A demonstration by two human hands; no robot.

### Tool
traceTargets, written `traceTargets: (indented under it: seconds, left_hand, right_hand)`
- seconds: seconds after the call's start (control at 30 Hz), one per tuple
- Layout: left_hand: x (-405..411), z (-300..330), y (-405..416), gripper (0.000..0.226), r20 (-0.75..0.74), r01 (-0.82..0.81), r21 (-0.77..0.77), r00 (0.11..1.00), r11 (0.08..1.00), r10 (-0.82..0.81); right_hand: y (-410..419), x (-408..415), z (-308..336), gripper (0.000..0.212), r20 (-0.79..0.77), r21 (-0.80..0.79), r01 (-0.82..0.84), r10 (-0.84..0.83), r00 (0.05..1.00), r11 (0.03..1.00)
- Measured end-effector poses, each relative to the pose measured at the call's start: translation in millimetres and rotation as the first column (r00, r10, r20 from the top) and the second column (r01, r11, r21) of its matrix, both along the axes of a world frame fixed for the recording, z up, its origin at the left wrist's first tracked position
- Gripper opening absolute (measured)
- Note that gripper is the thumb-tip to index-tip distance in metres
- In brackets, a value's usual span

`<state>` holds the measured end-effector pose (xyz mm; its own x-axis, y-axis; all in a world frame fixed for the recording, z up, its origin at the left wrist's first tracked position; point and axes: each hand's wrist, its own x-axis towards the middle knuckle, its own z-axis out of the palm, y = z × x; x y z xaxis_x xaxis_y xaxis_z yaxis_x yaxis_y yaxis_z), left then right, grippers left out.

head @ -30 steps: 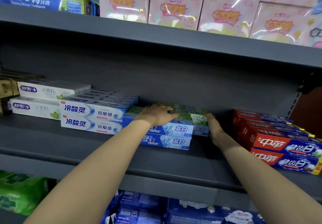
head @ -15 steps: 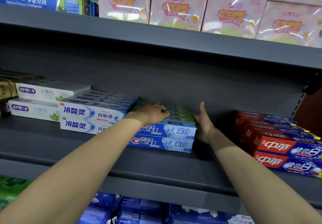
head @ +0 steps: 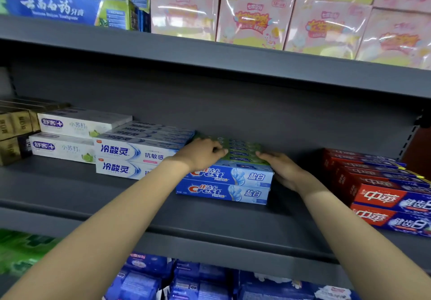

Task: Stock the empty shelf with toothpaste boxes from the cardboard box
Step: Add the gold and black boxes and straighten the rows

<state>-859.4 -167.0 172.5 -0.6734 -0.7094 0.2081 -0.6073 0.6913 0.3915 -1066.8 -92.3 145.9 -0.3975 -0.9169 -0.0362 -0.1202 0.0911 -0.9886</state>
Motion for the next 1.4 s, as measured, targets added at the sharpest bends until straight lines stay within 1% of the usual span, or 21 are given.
traceTargets:
  seconds: [0.03,0.07,0.13,0.17,0.23,0.27,0.33,0.43,0.5,0.6,0.7,0.8,0.9,1.0,1.07,1.13,1.17,1.23,1.27,1.33,1.4]
  left_hand:
    - [5,-2,4,0.055,0.022,0.004,-0.006,1.000,1.000,-0.004]
    - [10,-4,8,0.067,0.084,0.018,-0.027,0.996,0.999,-0.015]
    - [16,-8,15,0.093,0.264,0.067,-0.120,0.964,0.991,-0.033]
    - [17,-8,16,0.102,0.329,0.098,-0.170,0.943,0.981,-0.038]
    - [16,-9,11,0.110,0.374,0.131,-0.220,0.927,0.967,-0.041]
    - [15,-9,7,0.110,0.370,0.134,-0.228,0.928,0.964,-0.042]
    - [13,-10,4,0.109,0.361,0.134,-0.236,0.932,0.963,-0.041]
    - [12,-14,7,0.108,0.372,0.107,-0.274,0.928,0.956,0.003]
    - [11,-15,10,0.112,0.368,0.057,-0.312,0.927,0.948,0.066]
    - [9,-18,18,0.110,0.337,-0.036,-0.351,0.927,0.936,0.162]
    - [8,-21,26,0.102,0.302,-0.097,-0.347,0.930,0.933,0.209]
    - [11,-24,32,0.098,0.287,-0.122,-0.342,0.931,0.932,0.227]
    - [17,-24,36,0.093,0.262,-0.134,-0.338,0.937,0.932,0.230]
    - [25,-22,37,0.089,0.241,-0.136,-0.307,0.946,0.942,0.215]
    - [32,-21,38,0.086,0.206,-0.134,-0.321,0.956,0.937,0.207]
    - [39,-19,39,0.082,0.157,-0.127,-0.364,0.968,0.923,0.196]
    - [42,-18,40,0.081,0.141,-0.124,-0.371,0.972,0.920,0.188]
    - [48,-17,39,0.081,0.157,-0.121,-0.364,0.969,0.923,0.189]
    - [50,-17,37,0.080,0.182,-0.122,-0.359,0.963,0.925,0.198]
    - [51,-14,33,0.073,0.236,-0.123,-0.347,0.948,0.930,0.214]
    - [49,-12,29,0.067,0.273,-0.119,-0.343,0.937,0.932,0.220]
  right_hand:
    - [1,1,-1,0.054,0.008,-0.008,0.010,-0.010,1.000,1.000]
    - [3,3,-2,0.053,0.020,-0.015,0.021,-0.021,1.000,1.000]
    - [10,12,-3,0.046,0.031,-0.042,0.010,-0.009,0.999,0.999]
    - [13,15,-4,0.044,0.037,-0.063,-0.006,0.008,0.999,0.998]
    - [23,22,-5,0.046,0.068,-0.117,-0.053,0.061,0.996,0.992]
    - [29,25,-4,0.048,0.082,-0.150,-0.078,0.091,0.993,0.986]
    - [40,31,-3,0.046,0.051,-0.199,-0.121,0.134,0.990,0.972]
    - [47,33,-8,0.056,-0.115,-0.167,-0.184,0.167,0.979,0.968]
    - [46,32,-10,0.069,-0.202,-0.137,-0.177,0.148,0.968,0.975]
    - [43,31,-9,0.081,-0.254,-0.117,-0.147,0.113,0.961,0.982]
    - [39,30,-13,0.078,-0.220,-0.095,-0.090,0.068,0.973,0.991]
    - [36,33,-19,0.078,-0.119,-0.108,-0.076,0.063,0.991,0.991]
    - [36,37,-20,0.071,-0.016,-0.123,-0.054,0.052,0.998,0.991]
    - [35,40,-20,0.070,0.011,-0.127,0.001,0.000,1.000,0.992]
    - [34,42,-22,0.070,-0.002,-0.122,0.048,-0.049,0.999,0.991]
    - [34,46,-23,0.077,-0.083,-0.116,0.127,-0.137,0.987,0.985]
    - [34,50,-23,0.085,-0.154,-0.112,0.173,-0.189,0.970,0.979]
    - [37,62,-21,0.102,-0.316,-0.101,0.246,-0.266,0.911,0.964]
    - [39,69,-20,0.104,-0.396,-0.097,0.259,-0.276,0.876,0.961]
    - [41,81,-17,0.094,-0.522,-0.060,0.252,-0.246,0.817,0.966]
    - [43,86,-14,0.085,-0.607,0.010,0.258,-0.199,0.769,0.966]
